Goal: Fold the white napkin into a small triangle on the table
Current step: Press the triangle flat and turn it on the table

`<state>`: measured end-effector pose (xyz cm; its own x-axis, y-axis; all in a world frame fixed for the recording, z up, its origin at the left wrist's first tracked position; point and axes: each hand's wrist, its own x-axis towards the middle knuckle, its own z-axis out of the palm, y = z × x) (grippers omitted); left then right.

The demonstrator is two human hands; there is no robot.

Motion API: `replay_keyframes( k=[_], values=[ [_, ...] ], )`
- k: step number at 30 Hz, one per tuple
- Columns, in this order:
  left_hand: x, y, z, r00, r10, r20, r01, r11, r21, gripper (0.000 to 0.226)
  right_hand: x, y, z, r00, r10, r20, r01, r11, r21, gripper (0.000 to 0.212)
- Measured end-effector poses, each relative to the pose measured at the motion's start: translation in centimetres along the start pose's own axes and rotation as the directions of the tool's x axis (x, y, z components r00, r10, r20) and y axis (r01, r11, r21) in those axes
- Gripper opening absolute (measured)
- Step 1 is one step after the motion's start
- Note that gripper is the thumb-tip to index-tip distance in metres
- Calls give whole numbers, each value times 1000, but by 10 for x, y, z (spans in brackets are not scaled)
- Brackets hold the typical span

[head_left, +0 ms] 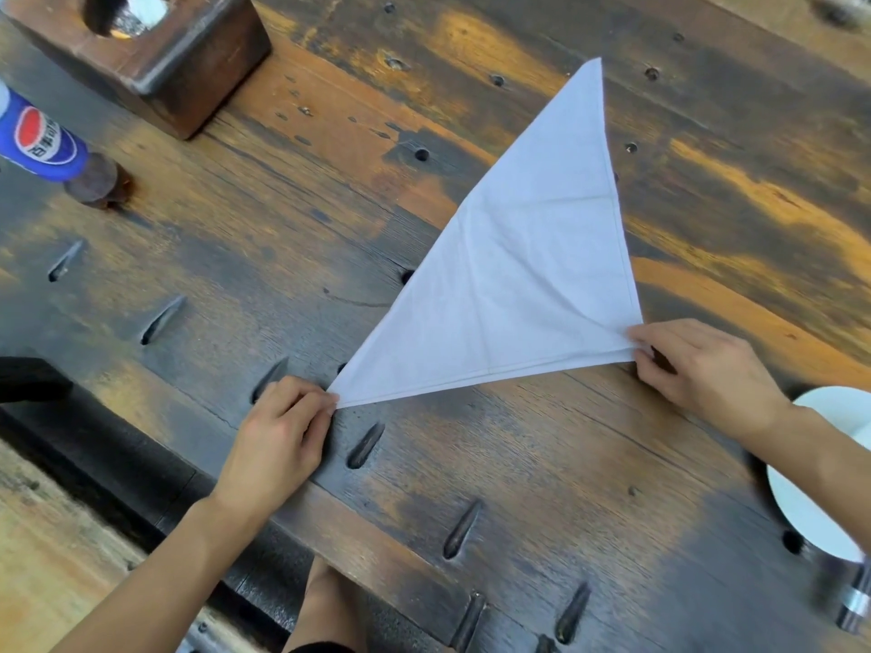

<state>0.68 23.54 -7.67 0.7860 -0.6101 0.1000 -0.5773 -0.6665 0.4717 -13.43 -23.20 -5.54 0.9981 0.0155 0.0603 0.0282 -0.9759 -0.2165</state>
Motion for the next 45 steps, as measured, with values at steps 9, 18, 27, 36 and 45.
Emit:
replay_keyframes(
  k=[9, 18, 27, 36, 45],
  values=[
    [-4, 1, 3, 1000, 0, -25, 1, 999, 41, 23, -15, 9, 0, 992, -79, -97, 68, 992, -108, 16],
    [-4, 2, -2, 992, 128, 19, -129, 986, 102, 19, -43, -7, 11, 997, -8, -75, 1, 996, -92, 27],
    [-3, 12, -8, 990, 92, 110, -107, 983, 149, 22, 2, -100, 24, 952, 246, -184, -222, 964, 143, 42],
    [-16, 8, -3, 993, 98, 72, -109, 981, 161, 23, 140, -268, 91, 957, -90, 276, 63, 992, 105, 63],
    [-31, 11, -3, 995, 36, 90, -49, 989, 141, 28, 184, -139, 98, 969, 119, 215, -112, 993, -44, 65]
  ],
)
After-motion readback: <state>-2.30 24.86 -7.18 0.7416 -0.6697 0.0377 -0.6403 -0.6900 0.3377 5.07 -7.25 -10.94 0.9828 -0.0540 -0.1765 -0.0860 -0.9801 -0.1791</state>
